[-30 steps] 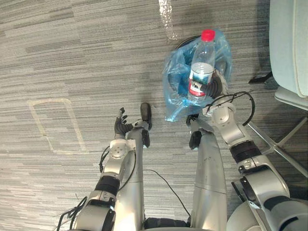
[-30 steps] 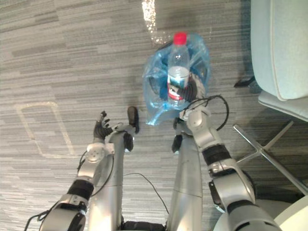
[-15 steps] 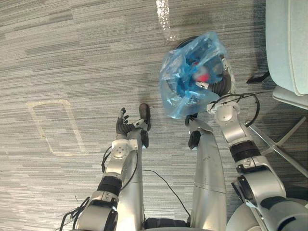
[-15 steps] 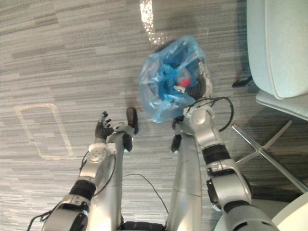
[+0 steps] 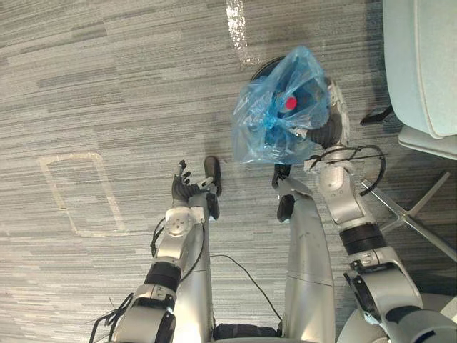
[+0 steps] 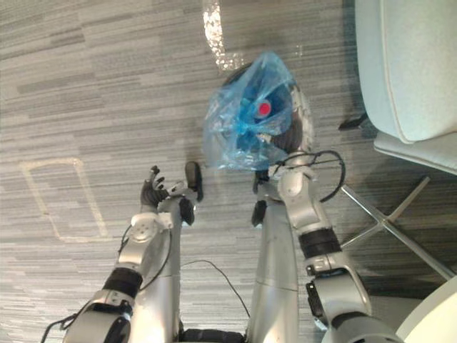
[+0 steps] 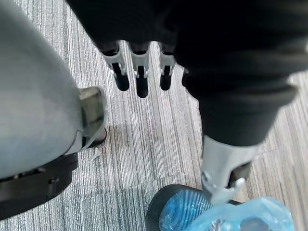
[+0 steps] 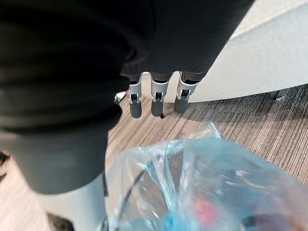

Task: Gather rubbish on tea table into small bin, then transfer packed bag to large trash can.

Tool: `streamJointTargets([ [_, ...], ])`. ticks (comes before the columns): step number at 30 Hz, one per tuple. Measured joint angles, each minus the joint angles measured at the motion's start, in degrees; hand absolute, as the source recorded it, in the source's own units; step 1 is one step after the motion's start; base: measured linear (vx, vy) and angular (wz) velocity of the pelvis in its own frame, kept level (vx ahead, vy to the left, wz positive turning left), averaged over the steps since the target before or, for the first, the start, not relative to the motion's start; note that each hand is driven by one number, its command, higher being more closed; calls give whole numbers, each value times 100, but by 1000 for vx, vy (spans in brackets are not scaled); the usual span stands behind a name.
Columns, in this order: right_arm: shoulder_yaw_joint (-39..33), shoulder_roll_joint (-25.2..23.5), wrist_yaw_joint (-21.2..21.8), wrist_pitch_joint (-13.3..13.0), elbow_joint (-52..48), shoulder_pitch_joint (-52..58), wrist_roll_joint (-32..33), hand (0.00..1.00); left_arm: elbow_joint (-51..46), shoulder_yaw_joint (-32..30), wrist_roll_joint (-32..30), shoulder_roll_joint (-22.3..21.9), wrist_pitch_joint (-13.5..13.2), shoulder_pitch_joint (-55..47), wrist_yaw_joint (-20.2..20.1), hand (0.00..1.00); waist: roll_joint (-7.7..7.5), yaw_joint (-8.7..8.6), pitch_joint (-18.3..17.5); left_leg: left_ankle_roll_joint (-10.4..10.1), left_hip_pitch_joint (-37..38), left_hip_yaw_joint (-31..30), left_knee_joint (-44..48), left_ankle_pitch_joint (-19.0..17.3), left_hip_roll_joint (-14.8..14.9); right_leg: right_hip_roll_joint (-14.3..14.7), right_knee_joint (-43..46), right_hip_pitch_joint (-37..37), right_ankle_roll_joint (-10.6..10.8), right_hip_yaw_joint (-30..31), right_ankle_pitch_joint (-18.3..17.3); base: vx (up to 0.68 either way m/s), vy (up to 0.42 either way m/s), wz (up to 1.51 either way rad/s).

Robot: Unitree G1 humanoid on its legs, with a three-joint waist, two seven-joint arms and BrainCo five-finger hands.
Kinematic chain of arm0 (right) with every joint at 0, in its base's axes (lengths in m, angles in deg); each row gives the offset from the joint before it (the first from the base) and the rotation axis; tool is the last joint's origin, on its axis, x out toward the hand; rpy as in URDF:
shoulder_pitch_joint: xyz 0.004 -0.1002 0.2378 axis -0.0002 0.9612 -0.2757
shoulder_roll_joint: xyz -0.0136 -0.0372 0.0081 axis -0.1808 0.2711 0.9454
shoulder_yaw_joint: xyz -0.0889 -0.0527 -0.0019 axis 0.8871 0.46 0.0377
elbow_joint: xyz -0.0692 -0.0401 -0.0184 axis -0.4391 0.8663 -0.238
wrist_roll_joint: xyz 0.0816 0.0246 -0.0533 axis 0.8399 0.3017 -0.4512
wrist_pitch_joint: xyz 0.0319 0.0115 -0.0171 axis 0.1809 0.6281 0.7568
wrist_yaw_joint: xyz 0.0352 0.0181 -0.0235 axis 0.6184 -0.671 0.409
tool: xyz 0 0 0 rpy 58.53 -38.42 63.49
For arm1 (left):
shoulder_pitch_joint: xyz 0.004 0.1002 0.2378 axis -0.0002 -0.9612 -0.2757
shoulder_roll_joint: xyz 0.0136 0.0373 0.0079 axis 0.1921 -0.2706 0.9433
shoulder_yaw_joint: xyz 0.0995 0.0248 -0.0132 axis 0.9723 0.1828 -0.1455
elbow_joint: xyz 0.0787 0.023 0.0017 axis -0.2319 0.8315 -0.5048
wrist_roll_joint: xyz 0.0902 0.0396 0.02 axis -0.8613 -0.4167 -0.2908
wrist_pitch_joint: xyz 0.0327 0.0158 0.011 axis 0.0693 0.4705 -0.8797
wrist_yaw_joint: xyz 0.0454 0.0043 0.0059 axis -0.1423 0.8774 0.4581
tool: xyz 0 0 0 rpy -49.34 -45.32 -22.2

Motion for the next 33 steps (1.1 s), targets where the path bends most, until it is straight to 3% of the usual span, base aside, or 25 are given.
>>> streamJointTargets([
  [6, 344, 125, 193, 5, 713, -1, -569, 0, 8, 5, -52, 38, -14, -21, 1, 0, -10, 4, -6, -1, -7, -2, -23, 0, 4, -4, -11, -2, -1, -16, 0, -5, -3, 0],
  [22, 815, 391, 510, 134, 2375, -805, -566, 0, 117, 20, -34, 248, -236, 106, 3, 0, -10, 14, -6, -103, -272, -28, -200, 93, -37, -63, 51, -328, -79, -83, -13, 3, -10, 3],
  [23, 820, 385, 517, 137, 2404, -811, -568, 100, 116, 20, -32, 248, -236, 108, 3, 0, -10, 13, -6, -101, -272, -33, -200, 96, -47, -72, 64, -329, -83, -84, -21, 0, -2, 7],
  [33, 804, 41, 564, 212, 2531, -896, -556, 100, 121, 19, 74, 204, -229, 156, 2, 0, -10, 25, -6, -107, -268, -131, -296, 153, -103, -107, 101, -329, -73, -146, -112, -6, -8, 6],
])
